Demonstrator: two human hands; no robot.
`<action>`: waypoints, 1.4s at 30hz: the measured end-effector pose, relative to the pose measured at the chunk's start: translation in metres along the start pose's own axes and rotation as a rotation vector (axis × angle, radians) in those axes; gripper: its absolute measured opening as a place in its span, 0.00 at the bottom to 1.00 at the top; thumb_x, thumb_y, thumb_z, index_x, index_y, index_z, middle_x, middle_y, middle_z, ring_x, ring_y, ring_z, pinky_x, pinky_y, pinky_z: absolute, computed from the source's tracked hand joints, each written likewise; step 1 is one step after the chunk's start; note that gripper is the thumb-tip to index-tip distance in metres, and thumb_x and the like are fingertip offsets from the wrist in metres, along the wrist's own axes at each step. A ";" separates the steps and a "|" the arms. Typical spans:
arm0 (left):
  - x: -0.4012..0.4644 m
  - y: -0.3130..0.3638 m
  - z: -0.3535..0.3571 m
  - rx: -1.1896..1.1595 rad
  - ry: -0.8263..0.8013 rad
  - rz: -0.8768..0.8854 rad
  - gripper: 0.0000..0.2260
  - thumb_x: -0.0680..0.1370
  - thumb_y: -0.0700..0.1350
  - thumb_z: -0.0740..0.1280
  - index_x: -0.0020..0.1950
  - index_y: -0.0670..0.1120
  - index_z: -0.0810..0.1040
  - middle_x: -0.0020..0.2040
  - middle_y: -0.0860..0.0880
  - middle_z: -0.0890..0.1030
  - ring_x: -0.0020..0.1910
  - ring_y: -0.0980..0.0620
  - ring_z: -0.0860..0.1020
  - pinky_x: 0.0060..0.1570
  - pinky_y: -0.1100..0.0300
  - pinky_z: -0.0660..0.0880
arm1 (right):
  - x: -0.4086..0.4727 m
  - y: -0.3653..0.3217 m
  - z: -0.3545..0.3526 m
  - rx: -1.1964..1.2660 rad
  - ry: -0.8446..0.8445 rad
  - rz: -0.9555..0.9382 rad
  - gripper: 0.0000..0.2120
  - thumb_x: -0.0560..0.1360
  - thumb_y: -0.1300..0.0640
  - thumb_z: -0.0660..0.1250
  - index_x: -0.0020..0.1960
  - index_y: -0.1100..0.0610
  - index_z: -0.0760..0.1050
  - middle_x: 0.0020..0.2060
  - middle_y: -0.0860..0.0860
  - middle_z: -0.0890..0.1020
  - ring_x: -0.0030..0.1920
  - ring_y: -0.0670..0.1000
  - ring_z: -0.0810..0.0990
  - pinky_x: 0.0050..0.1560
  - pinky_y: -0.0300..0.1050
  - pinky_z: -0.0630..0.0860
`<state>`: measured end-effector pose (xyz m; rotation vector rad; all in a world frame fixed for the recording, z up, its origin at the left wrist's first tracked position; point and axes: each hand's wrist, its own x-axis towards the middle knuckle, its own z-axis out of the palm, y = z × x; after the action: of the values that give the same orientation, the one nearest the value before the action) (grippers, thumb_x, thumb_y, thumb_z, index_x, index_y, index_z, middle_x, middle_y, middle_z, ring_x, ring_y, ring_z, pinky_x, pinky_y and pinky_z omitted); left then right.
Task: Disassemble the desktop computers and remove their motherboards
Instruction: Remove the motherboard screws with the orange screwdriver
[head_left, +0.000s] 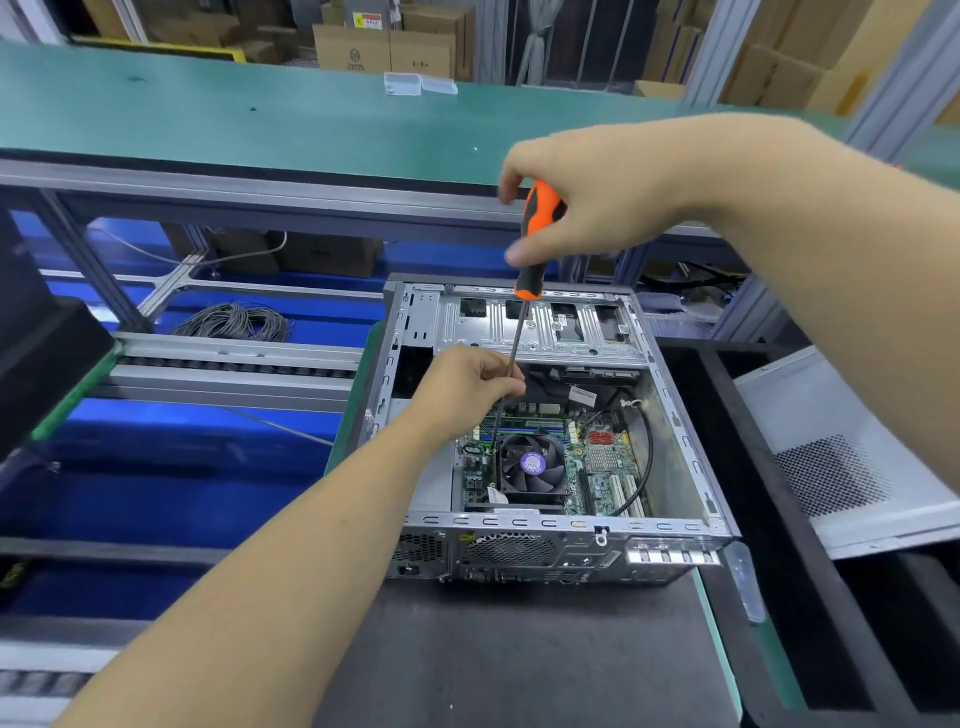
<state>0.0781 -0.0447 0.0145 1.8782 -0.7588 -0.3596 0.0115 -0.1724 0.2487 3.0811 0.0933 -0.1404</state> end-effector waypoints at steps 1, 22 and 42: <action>0.000 0.002 0.001 -0.007 -0.001 -0.008 0.07 0.75 0.40 0.74 0.38 0.49 0.84 0.40 0.49 0.86 0.35 0.58 0.79 0.47 0.53 0.81 | 0.003 -0.003 0.001 -0.119 0.033 0.047 0.25 0.77 0.34 0.60 0.56 0.57 0.75 0.39 0.49 0.78 0.40 0.54 0.79 0.36 0.47 0.67; 0.008 0.013 -0.013 -0.152 -0.054 0.015 0.13 0.82 0.41 0.65 0.43 0.55 0.84 0.43 0.52 0.87 0.49 0.39 0.84 0.56 0.41 0.78 | -0.004 -0.004 -0.014 0.006 0.000 -0.140 0.16 0.77 0.56 0.68 0.64 0.48 0.74 0.46 0.47 0.79 0.45 0.52 0.79 0.47 0.46 0.69; 0.010 0.015 -0.024 -0.249 0.063 0.024 0.04 0.70 0.44 0.78 0.36 0.50 0.86 0.38 0.46 0.86 0.37 0.48 0.83 0.45 0.44 0.82 | -0.003 -0.002 -0.018 0.052 -0.013 -0.093 0.16 0.78 0.55 0.68 0.65 0.48 0.73 0.38 0.44 0.79 0.34 0.47 0.81 0.37 0.36 0.71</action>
<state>0.0941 -0.0381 0.0390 1.6381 -0.6618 -0.3605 0.0105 -0.1692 0.2672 3.1281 0.2357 -0.1702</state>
